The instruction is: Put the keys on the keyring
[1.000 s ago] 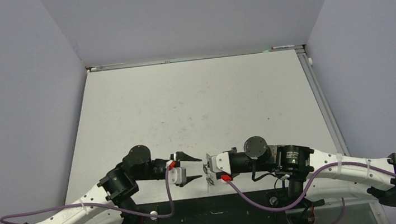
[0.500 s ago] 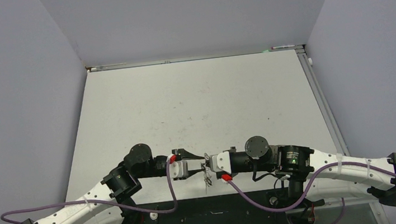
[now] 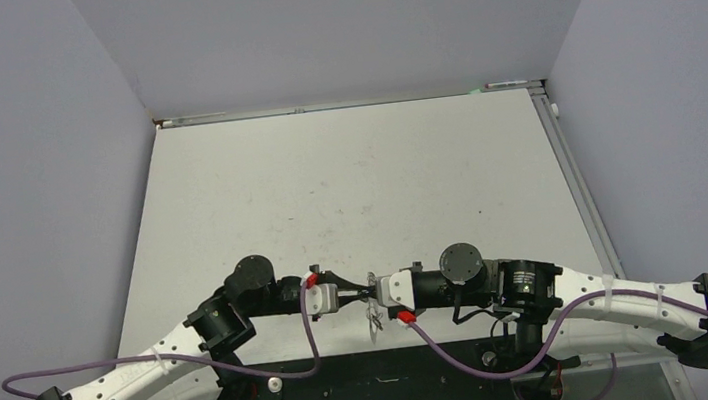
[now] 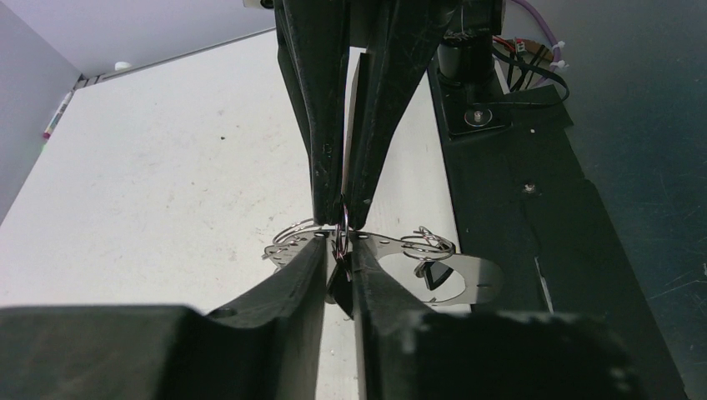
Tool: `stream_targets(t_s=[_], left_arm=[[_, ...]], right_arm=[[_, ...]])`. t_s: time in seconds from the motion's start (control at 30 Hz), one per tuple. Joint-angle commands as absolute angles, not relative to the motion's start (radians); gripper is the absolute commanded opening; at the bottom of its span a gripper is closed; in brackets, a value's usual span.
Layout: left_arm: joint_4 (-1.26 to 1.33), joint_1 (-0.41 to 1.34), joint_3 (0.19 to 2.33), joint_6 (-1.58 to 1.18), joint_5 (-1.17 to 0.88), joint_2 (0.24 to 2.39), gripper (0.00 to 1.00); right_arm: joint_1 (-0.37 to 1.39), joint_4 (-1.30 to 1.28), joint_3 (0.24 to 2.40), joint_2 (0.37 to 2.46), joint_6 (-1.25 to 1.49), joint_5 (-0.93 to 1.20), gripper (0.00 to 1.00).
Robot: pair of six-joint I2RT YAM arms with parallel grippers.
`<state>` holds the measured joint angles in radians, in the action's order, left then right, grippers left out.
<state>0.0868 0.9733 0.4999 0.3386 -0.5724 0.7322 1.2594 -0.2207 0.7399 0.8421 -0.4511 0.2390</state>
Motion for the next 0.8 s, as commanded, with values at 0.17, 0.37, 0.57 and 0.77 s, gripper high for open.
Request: stream_targets(t_s=[0.17, 0.37, 0.57, 0.77], left_arm=[[0.139, 0.973, 0.530, 0.292, -0.488, 0.733, 0.00], [0.057, 0.974, 0.573, 0.296, -0.432, 0.755, 0.00], [0.010, 0.975, 0.593, 0.307, -0.393, 0.769, 0.00], [-0.032, 0.982, 0.608, 0.311, -0.393, 0.792, 0.00]], right_arm=[[1.277, -0.130, 0.749, 0.819, -0.436, 0.248, 0.05], [1.278, -0.179, 0.773, 0.821, -0.423, 0.197, 0.18], [1.278, -0.264, 0.823, 0.830, -0.427, 0.138, 0.34], [1.280, -0.272, 0.848, 0.872, -0.435, 0.128, 0.35]])
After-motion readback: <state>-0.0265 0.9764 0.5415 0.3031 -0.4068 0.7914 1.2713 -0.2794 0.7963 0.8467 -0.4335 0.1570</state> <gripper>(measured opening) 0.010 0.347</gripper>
